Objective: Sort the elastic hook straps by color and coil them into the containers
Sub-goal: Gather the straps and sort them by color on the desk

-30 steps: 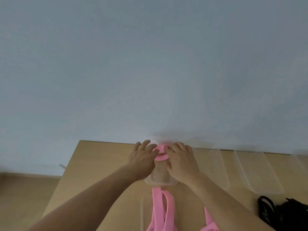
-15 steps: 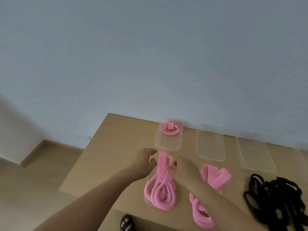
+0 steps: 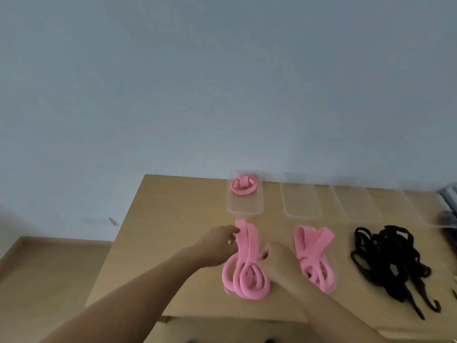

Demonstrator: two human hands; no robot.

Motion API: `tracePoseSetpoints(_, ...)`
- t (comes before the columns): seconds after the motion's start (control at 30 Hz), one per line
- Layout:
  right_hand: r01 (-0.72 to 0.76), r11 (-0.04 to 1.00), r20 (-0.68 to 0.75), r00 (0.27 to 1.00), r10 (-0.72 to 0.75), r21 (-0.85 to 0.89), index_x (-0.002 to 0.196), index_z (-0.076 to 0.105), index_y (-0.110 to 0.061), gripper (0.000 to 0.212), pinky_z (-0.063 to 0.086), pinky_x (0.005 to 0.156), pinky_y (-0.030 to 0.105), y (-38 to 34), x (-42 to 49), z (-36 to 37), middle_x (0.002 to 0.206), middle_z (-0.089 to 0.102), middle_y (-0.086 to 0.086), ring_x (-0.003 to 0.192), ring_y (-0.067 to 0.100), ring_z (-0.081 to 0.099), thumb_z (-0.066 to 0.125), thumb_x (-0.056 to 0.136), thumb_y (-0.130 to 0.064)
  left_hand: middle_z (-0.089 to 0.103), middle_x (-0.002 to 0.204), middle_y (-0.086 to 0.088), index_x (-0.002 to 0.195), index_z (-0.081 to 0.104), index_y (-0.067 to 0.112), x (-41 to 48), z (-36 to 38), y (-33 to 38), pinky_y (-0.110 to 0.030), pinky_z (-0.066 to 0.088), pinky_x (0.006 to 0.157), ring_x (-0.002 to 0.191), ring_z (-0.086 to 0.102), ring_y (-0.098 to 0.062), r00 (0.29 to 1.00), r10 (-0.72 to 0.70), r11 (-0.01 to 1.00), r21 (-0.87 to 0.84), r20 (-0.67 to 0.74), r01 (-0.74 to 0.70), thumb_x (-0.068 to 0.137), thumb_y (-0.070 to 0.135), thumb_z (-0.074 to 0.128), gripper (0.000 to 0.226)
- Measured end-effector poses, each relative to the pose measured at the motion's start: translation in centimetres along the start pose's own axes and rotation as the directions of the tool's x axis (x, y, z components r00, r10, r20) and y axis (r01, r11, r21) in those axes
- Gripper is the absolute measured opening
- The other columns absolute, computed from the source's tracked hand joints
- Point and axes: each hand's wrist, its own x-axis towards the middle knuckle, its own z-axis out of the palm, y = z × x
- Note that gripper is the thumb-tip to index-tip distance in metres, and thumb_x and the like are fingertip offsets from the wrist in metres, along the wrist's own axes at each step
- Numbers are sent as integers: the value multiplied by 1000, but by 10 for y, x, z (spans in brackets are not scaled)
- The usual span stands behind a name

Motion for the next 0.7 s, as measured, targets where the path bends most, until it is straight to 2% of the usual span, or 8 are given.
tracePoseSetpoints(0.07,-9,1000,-72,997,11,26,67,50,-25,25,35,54,19,-1,-5,0,64,56,-9,55,2,47,54,89,-36,61,132,-2,144,46,20,-1,-1,-3,-30,48,95,112,61,-19,999,29,999,15,24,-29,96,24,50,49)
tracePoseSetpoints(0.13,-3,999,-62,998,5,37,74,54,-26,16,36,51,16,-3,-11,5,67,60,-8,57,3,53,57,87,-34,61,132,-1,144,46,20,-2,-2,-6,-32,49,96,113,61,-19,998,49,998,23,46,-50,95,26,50,49)
tracePoseSetpoints(0.2,6,1000,-17,1000,-6,-7,86,55,-24,11,39,55,17,-2,-14,17,77,60,-11,67,5,56,58,91,-34,61,132,-2,144,47,20,-5,-1,-10,-32,49,97,113,61,-19,996,69,997,25,60,-70,95,27,50,49)
tracePoseSetpoints(0.27,-18,1000,-18,1000,18,-23,91,54,-23,10,49,65,25,1,-17,28,82,58,-10,71,8,56,54,95,-32,61,132,-2,144,47,20,-9,0,-15,-31,48,96,112,61,-19,994,82,996,13,75,-83,94,27,50,50)
tracePoseSetpoints(0.33,-37,999,-37,999,38,26,84,54,-25,13,53,65,21,1,-19,33,78,61,-11,66,4,58,52,97,-27,61,132,-2,144,47,20,-13,0,-19,-30,48,95,111,61,-18,992,86,996,8,87,-87,94,25,50,50)
tracePoseSetpoints(0.43,-63,986,-82,994,76,155,73,56,-31,19,42,45,12,-9,-21,23,65,63,-11,53,2,60,61,92,-34,60,133,-2,144,46,20,-16,-6,-21,-31,49,96,110,61,-18,994,87,996,5,61,-88,93,23,50,51)
tracePoseSetpoints(0.57,33,966,-180,984,14,257,68,64,-17,13,48,58,31,-35,-22,-22,67,67,-3,60,10,59,66,78,-26,59,132,-1,144,46,20,-24,-26,-9,-28,49,91,106,61,-16,994,102,992,-73,-44,-105,94,26,55,51)
tracePoseSetpoints(0.7,188,869,-291,955,-53,457,61,70,-25,18,45,54,22,-67,-34,-83,61,68,-11,58,5,63,74,78,-23,57,131,4,144,46,24,-35,-58,14,-22,49,85,105,60,-10,984,91,959,-252,-153,-127,92,28,62,55)
